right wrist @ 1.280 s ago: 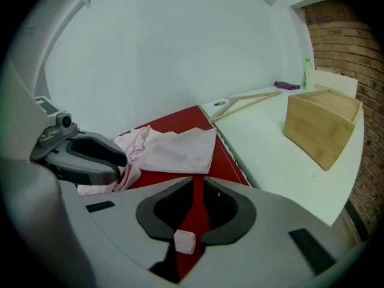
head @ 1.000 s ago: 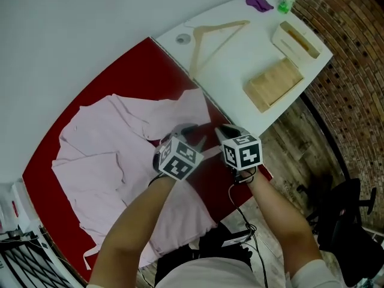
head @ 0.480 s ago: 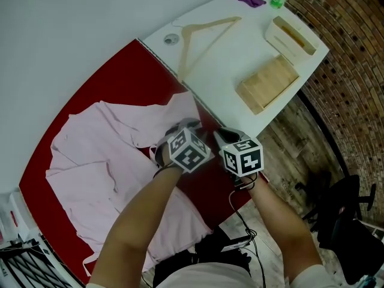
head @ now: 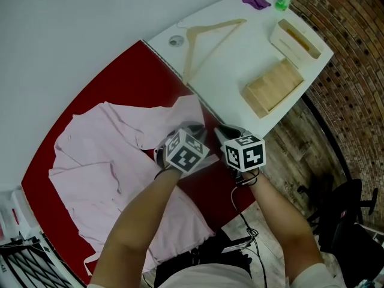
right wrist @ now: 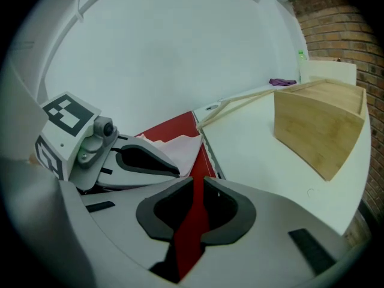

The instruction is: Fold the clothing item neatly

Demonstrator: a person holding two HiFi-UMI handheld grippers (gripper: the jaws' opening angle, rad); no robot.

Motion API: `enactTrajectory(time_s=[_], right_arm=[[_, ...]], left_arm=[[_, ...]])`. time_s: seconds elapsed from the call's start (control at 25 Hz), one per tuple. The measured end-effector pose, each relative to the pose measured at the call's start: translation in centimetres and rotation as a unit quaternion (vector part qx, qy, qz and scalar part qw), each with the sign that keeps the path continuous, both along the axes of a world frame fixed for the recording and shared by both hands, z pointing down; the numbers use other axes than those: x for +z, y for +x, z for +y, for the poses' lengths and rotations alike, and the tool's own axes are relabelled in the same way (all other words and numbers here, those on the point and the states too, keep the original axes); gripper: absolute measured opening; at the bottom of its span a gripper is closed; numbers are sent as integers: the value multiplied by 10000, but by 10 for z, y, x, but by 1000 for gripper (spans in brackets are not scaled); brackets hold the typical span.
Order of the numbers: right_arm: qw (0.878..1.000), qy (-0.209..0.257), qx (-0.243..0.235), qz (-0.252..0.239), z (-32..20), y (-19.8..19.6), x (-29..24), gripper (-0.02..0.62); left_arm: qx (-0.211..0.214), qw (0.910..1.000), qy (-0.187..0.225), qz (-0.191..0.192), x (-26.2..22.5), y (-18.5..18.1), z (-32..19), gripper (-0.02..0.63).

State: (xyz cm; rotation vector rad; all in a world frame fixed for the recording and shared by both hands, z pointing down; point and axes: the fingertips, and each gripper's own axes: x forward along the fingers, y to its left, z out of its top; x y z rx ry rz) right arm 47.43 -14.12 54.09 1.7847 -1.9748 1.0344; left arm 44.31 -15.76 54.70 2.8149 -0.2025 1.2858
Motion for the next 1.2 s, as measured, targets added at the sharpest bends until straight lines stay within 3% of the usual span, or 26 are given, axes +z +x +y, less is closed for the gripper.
enactTrajectory(time_s=[0.24, 0.48, 1.2], right_arm=[[9963, 107, 50, -854, -33, -7, -10, 32], [9773, -10, 356, -2087, -67, -14, -13, 104], [9477, -413, 1143, -2951, -92, -11, 6, 104]], left_arm=[[-291, 9982, 18, 531, -26, -11, -5, 29], [-474, 9947, 62, 914, -44, -21, -11, 29], [-623, 9888, 81, 1352, -70, -38, -15, 29]])
